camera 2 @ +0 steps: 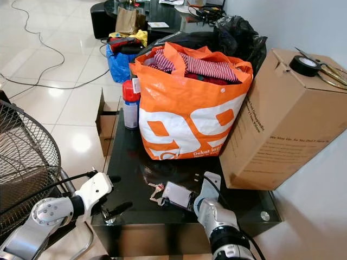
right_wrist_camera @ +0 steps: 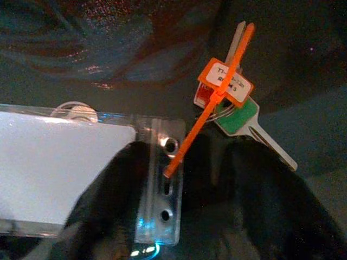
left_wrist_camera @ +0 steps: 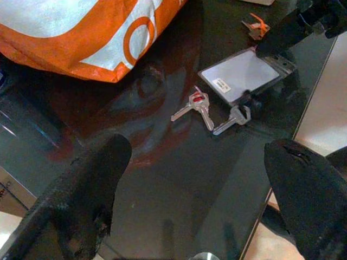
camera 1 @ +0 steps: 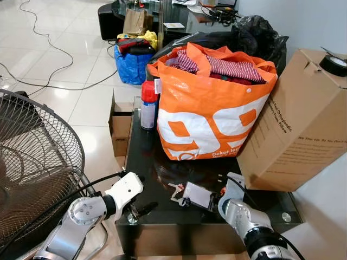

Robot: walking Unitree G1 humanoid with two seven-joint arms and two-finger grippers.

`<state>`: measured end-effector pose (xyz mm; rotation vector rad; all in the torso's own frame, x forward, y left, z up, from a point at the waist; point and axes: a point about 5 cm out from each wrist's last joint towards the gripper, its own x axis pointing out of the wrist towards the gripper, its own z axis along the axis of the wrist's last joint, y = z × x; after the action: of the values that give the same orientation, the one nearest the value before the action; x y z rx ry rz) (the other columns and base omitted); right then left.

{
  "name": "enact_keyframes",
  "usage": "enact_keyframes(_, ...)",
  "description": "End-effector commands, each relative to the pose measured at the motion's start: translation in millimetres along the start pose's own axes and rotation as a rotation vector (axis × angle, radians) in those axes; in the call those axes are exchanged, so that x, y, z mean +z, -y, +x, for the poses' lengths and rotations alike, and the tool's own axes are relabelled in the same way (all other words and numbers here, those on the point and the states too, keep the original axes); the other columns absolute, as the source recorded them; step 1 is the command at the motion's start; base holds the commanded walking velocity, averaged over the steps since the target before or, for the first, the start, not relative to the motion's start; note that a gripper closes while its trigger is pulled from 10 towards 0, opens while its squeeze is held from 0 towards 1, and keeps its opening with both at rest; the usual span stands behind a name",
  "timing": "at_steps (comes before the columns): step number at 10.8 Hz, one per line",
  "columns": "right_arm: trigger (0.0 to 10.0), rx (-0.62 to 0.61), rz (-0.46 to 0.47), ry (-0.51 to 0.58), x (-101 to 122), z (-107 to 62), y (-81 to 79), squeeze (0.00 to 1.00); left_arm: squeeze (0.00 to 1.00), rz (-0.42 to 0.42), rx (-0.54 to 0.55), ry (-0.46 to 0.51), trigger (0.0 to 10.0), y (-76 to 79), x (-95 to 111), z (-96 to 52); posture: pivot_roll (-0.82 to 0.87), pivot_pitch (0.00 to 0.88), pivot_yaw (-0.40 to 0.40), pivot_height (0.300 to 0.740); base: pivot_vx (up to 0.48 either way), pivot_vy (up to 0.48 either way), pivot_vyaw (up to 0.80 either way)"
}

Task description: Hang keys on a hook

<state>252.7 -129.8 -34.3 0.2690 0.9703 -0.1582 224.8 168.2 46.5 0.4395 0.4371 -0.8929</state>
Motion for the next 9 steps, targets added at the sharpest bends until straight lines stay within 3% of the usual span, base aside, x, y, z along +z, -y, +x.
enact_keyframes(1,0.0,-0.015,0.016,0.014,4.3,1.0,1.8,0.0,0.73,0.007,-0.005,0.011,10.0,-0.7,4.4,-0.5,0.01,0.0,-0.121,0.74,0.0,0.0,0.0)
enact_keyframes(9,0.0,-0.036,0.018,0.027,5.9,5.2,4.3,0.0,0.73,0.009,-0.02,0.019,10.0,-1.3,5.8,0.3,0.01,0.0,-0.119,0.74,0.0,0.0,0.0)
